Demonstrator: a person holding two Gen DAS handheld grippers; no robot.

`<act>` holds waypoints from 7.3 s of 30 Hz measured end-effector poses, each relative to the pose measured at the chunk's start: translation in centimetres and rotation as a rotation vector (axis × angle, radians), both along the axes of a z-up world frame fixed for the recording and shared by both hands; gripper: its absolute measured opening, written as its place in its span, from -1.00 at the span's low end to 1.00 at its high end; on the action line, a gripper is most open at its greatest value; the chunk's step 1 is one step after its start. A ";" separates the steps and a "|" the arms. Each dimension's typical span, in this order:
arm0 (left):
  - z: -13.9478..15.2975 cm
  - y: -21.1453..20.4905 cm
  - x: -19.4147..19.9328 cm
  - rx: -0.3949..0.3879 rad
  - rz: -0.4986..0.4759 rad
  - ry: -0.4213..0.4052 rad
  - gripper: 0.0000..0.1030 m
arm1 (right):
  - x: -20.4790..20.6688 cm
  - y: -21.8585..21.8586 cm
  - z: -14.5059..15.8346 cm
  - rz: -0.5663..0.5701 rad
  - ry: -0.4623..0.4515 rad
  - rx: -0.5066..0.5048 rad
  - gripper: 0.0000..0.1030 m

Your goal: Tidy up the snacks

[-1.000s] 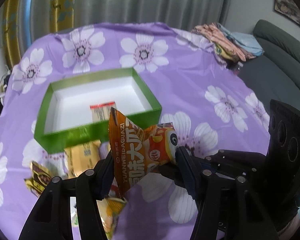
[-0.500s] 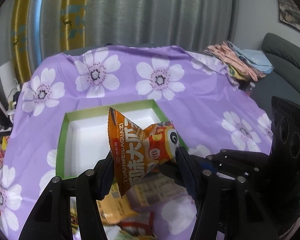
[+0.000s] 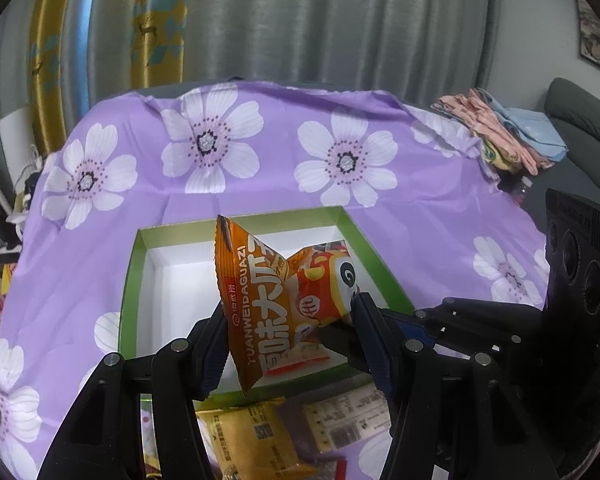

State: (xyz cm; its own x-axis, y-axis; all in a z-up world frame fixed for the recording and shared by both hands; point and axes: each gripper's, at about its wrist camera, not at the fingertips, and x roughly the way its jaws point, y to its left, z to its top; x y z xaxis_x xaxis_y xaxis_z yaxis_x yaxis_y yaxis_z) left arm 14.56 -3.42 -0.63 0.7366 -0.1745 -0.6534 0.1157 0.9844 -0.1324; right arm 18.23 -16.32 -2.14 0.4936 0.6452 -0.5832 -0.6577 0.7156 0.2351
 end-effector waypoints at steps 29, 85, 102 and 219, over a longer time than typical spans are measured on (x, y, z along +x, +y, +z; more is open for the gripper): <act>-1.3 7.5 -1.7 -0.102 0.241 0.128 0.76 | -1.3 -2.5 -0.2 -0.137 0.038 -0.015 0.12; -9.7 5.5 -15.6 -0.335 0.217 0.412 -0.02 | -15.6 4.5 -8.0 0.384 0.286 -0.125 -0.25; -6.8 2.2 -16.7 -0.285 0.074 0.352 -0.21 | -17.8 2.0 -6.2 0.309 0.226 -0.105 -0.69; -6.8 10.9 -12.4 -0.362 0.271 0.357 0.75 | -11.2 2.8 -4.7 0.252 0.200 -0.076 0.19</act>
State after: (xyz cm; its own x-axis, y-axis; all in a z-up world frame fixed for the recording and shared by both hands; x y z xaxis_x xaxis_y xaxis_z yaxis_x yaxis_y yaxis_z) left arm 2.14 7.48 -7.45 0.5310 -0.2694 -0.8034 -0.2481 0.8571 -0.4514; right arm 7.03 -13.57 -6.86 0.1949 0.6834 -0.7035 -0.7628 0.5565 0.3293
